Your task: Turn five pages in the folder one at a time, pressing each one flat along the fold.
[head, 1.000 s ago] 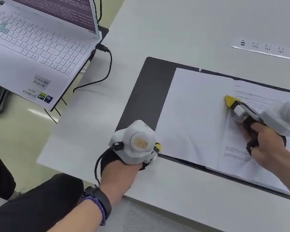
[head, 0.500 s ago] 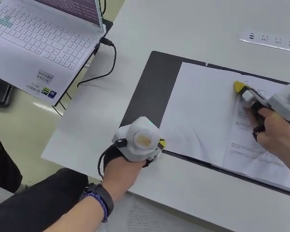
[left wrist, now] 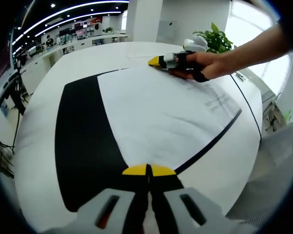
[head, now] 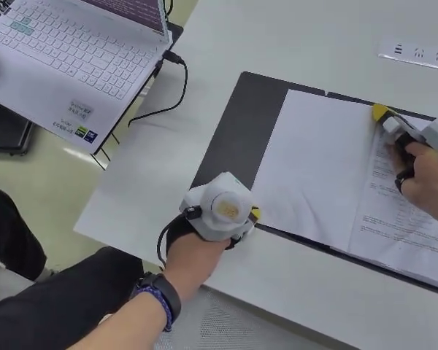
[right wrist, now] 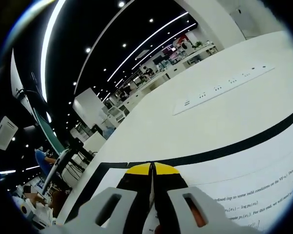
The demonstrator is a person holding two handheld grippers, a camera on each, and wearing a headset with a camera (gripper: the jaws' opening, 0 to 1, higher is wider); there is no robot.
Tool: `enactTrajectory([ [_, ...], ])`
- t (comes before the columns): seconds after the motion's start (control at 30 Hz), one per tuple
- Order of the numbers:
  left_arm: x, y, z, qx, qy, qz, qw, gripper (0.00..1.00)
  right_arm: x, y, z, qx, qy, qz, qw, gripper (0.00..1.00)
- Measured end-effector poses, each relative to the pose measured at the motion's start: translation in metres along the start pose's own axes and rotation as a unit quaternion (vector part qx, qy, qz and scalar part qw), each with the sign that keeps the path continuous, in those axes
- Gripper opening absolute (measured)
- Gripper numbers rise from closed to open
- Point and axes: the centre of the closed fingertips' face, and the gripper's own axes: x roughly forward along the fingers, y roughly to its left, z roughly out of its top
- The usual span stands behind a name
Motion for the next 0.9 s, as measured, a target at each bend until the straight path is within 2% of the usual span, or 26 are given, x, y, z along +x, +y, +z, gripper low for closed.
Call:
enactTrajectory([
  [0.33,0.000,-0.001,0.000,0.005,0.002,0.000,1.0000,0.00,-0.006,0.011,-0.001,0.000,0.000,0.001,1.0000,0.00],
  [0.47,0.000,-0.001,0.000,0.005,0.002,0.002,1.0000,0.00,-0.007,0.011,-0.004,-0.003,0.008,0.004,1.0000,0.00],
  [0.9,-0.001,-0.001,0.001,0.009,0.002,0.002,1.0000,0.00,-0.038,0.043,-0.028,-0.038,0.047,0.036,0.9975,0.00],
])
